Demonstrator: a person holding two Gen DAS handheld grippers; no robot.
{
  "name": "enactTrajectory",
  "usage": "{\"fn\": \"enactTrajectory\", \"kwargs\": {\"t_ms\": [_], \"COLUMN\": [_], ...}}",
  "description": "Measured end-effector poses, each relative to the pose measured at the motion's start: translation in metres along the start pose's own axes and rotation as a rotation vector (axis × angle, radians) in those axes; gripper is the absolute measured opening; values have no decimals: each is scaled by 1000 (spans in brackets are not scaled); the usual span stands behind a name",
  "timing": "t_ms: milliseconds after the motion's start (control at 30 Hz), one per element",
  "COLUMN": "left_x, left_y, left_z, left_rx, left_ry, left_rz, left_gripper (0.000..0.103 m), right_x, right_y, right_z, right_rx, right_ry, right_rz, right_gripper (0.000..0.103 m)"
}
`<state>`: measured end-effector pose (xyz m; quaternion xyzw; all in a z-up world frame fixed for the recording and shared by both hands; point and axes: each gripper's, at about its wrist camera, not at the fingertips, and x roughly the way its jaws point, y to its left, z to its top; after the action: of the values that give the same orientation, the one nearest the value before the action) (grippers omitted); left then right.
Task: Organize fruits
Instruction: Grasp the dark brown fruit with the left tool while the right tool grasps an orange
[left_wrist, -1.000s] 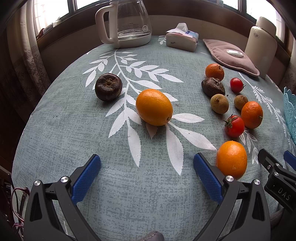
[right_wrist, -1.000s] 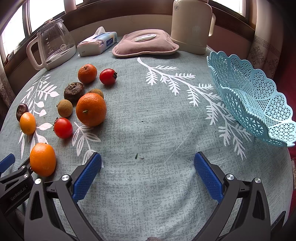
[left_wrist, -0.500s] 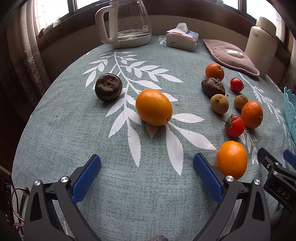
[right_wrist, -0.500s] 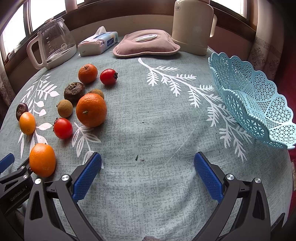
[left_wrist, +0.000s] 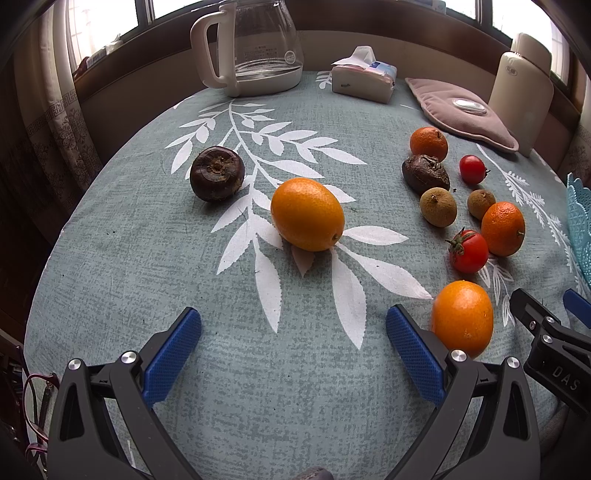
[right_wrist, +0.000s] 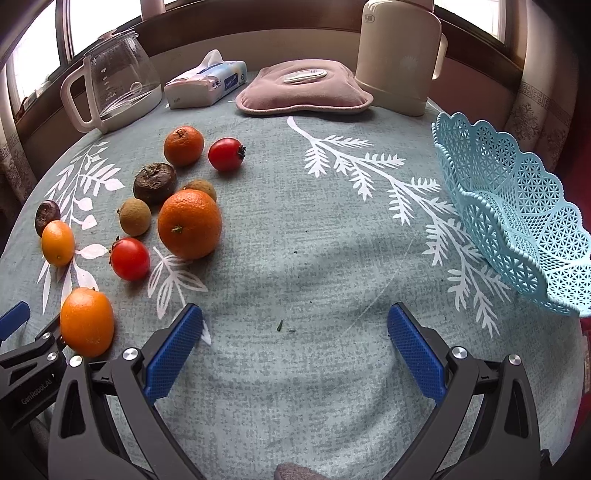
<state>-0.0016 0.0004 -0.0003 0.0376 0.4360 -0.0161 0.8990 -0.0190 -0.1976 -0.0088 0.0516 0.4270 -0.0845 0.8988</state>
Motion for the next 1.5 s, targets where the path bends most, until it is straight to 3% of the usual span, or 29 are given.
{"fn": "enactTrajectory", "kwargs": {"t_ms": [333, 867, 1033, 1167, 1333, 1500], "left_x": [0, -2, -27, -48, -50, -52], "left_y": [0, 2, 17, 35, 69, 83], "left_z": [0, 1, 9, 21, 28, 32], "left_rx": [0, -7, -43, -63, -140, -162], "left_ry": [0, -6, -99, -184, -208, -232], "left_rz": [0, -19, -101, -83, -84, -69], "left_gripper": [98, 98, 98, 98, 98, 98], "right_x": [4, -3, -28, -44, -56, -67], "right_y": [10, 11, 4, -6, -22, -20], "right_z": [7, 0, -5, -8, -8, -6], "right_rx": [-84, -74, -42, 25, 135, 147], "right_ry": [9, -15, -128, -178, -216, -242], "right_rz": [50, 22, 60, 114, 176, 188], "right_gripper": [101, 101, 101, 101, 101, 101]}}
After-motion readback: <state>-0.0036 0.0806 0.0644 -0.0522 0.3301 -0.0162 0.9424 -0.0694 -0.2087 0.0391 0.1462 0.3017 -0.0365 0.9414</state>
